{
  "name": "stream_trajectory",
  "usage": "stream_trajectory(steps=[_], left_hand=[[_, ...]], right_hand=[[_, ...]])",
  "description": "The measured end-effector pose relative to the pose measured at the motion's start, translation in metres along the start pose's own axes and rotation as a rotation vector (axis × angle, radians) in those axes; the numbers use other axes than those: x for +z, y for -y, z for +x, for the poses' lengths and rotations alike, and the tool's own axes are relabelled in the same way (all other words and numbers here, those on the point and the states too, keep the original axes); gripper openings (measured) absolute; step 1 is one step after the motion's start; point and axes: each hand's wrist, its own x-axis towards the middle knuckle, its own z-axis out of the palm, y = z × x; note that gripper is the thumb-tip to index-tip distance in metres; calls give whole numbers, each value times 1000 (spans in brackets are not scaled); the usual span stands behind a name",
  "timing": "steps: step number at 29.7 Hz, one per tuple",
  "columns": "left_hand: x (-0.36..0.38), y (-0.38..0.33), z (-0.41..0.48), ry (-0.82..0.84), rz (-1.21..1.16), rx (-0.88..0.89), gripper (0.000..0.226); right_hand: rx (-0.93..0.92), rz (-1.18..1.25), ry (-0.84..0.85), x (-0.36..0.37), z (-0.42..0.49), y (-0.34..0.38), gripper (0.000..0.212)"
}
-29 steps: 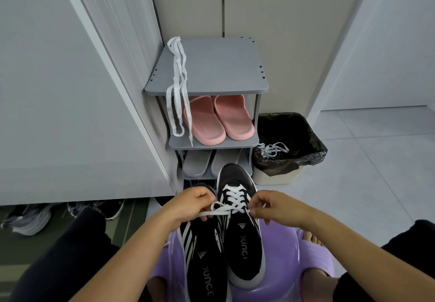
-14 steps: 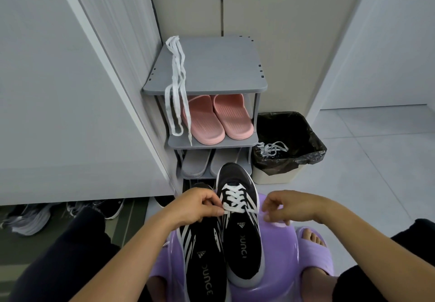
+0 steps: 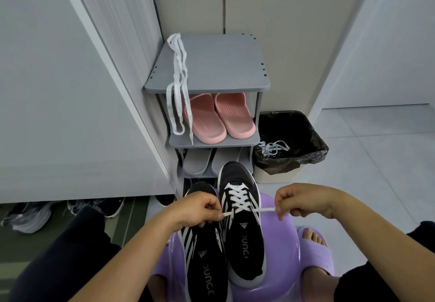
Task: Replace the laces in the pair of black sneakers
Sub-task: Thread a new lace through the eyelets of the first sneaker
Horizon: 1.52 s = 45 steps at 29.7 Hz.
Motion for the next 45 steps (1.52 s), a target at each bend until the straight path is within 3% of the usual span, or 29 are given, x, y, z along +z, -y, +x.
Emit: stream_trajectory(steps=[3, 6, 10, 15, 17, 21, 24, 26, 28, 31, 35, 38, 40, 43, 45], left_hand=[[0, -2, -1, 9, 24, -12, 10], [0, -3, -1, -71, 1, 10, 10], [4, -6, 5, -282, -29, 134, 4], [27, -28, 12, -267, 16, 298, 26], [43, -37, 14, -298, -29, 328, 17], [42, -50, 16, -518, -285, 299, 10], [28, -55, 11, -670, -457, 274, 9], [25, -57, 7, -705, -593, 292, 9], [25, -62, 2, -675, -712, 312, 8], [23, -70, -2, -564, -895, 309, 15], [2, -63, -3, -483, -1310, 286, 23], [-30, -50, -9, -491, -1556, 363, 18], [-43, -45, -13, -534, -1479, 399, 13], [-32, -48, -17, -469, -1191, 362, 23], [-17, -54, -19, -363, -1011, 366, 28]], right_hand=[[14, -7, 52, 1, -2, 3, 14], [-30, -7, -30, 3, -1, 8, 11], [-219, 57, -211, 3, -2, 23, 9], [-426, 11, -330, 17, 0, 43, 8], [-504, 45, -342, 23, 2, 50, 12], [-471, 153, -466, 19, 4, 55, 12], [-308, -16, -287, 20, 6, 48, 8], [-284, -132, -262, 31, 12, 43, 11], [-355, -109, -351, 46, 20, 44, 12], [-470, -84, -564, 57, 28, 47, 33], [-412, -280, -740, 51, 30, 43, 25], [-288, -367, -679, 43, 33, 31, 32], [-266, -288, -593, 38, 35, 25, 26], [-373, 191, -319, 37, 26, 36, 9], [-406, 428, -194, 42, 22, 48, 29]])
